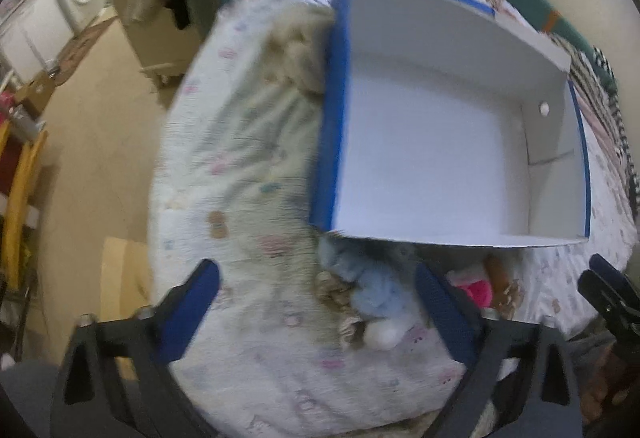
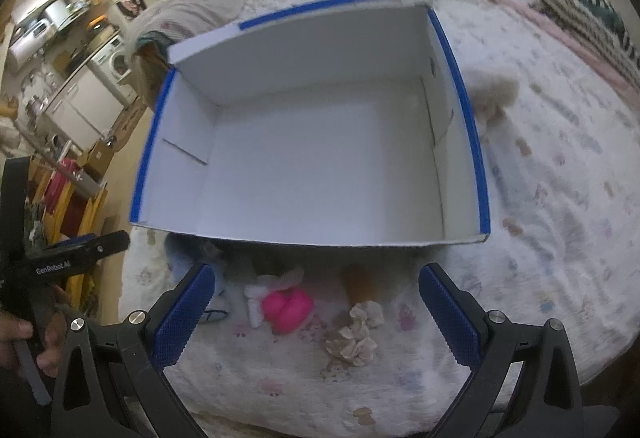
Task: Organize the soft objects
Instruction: 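Grasp the light-blue fluffy scrunchie with the left tool while the right tool grasps the cream scrunchie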
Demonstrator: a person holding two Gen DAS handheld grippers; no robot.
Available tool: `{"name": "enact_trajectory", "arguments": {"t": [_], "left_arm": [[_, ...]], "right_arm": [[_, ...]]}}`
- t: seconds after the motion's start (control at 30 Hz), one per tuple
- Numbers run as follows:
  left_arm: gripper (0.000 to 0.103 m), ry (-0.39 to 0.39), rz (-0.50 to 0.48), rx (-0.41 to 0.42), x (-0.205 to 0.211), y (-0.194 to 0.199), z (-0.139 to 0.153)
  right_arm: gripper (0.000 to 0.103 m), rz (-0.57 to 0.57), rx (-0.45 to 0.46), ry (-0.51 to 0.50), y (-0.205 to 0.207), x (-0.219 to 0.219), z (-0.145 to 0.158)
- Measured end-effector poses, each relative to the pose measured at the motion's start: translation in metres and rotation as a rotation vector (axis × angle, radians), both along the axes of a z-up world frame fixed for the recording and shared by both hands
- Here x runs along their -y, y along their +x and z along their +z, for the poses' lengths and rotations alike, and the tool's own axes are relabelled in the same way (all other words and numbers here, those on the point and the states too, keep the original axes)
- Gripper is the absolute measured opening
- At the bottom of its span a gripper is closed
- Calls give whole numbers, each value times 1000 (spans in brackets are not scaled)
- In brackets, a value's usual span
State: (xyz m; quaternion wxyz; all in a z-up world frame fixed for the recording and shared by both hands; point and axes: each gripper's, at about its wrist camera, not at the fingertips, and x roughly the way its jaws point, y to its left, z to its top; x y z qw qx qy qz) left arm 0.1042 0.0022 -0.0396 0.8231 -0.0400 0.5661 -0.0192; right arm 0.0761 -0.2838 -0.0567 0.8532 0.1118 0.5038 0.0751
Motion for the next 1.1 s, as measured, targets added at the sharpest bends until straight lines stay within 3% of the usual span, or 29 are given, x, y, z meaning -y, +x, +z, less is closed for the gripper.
{"name": "enact_trajectory", "arguments": {"t": [0.1,0.2,0.33,0.37,0.43,0.6,0.83,0.93,1.0,1.1], "left_arm": [[85,25,-58,-41,16,15,-17],[66,15,-73,-98,22,25,-40],[61,-4,-65,-143,23,35,-62],[55,-5,-67,-145,23,36,-65],[19,-12,-67,-159,24,39,-72],[12,-62,-71,-162,24,33,-70],[11,-128,-100,-47,19,-2,-19],[11,-116,-109,6,14,-12,0],[11,-100,-103,31,12,-18,5],[11,-92,-99,39,8,-20,2]], "right_arm": [[103,-29,-33,-3,4,4,-15],[103,-45,-61,-16,7,7,-26],[103,-41,-70,-41,11,8,-29],[103,-45,-78,-39,13,9,-31],[103,-56,-91,-32,16,12,-34],[103,-72,-97,-28,21,15,-36],[103,-68,-134,20,19,19,-43],[103,-63,-176,32,18,19,-51],[84,-47,-223,34,18,16,-59],[79,-24,-341,34,15,10,-82]]}}
